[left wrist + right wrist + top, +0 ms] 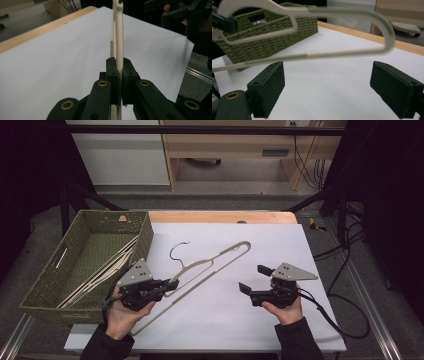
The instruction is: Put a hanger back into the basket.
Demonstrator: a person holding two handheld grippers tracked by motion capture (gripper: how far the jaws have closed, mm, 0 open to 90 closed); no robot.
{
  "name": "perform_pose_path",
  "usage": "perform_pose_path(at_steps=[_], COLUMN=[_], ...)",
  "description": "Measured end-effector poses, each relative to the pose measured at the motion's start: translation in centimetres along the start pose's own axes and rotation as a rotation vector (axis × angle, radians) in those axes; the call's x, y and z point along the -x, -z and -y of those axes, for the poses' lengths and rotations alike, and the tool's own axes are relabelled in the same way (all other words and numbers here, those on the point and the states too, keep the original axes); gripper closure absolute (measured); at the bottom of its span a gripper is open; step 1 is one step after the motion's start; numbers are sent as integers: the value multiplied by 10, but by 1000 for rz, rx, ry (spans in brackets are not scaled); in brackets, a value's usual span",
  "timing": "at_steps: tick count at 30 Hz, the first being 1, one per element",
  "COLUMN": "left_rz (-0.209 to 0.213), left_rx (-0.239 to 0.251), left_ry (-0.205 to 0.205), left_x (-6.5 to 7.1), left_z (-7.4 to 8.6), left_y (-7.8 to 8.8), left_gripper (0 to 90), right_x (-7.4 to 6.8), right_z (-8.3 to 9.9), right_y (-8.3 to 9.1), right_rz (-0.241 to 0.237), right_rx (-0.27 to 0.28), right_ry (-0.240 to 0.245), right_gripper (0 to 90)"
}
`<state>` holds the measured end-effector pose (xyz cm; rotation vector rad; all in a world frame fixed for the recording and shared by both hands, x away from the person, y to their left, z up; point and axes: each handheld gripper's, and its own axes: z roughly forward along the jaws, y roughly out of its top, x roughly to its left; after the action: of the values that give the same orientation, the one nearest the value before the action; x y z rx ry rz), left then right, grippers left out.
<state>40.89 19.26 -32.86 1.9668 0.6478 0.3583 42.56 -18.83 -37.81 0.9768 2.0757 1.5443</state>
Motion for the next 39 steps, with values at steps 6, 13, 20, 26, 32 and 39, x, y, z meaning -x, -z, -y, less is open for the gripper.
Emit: perform_pose_path(at_steps=[6, 13, 20, 26, 32, 39], left_rz=[-33, -60, -114, -167, -198, -227], left_rx=[33, 60, 56, 51, 28, 18], left_ry=[-17, -33, -57, -67, -60, -49], left_x=[-5, -21, -36, -57, -79, -101], left_z=[-18, -35, -49, -55, -52, -44], left_y=[29, 59, 83, 96, 102, 108], left_gripper=[865, 865, 865, 865, 865, 865], right_x=[11, 19, 21, 21, 22, 23], right_z=[3, 9, 13, 15, 16, 17], right_y=[12, 25, 28, 28, 29, 30], right_rz=[64, 89, 104, 101, 106, 106], right_rx=[28, 39, 26, 21, 21, 18], right_ry=[-34, -52, -52, -55, -56, -57], right_gripper=[74, 69, 66, 64, 61, 59])
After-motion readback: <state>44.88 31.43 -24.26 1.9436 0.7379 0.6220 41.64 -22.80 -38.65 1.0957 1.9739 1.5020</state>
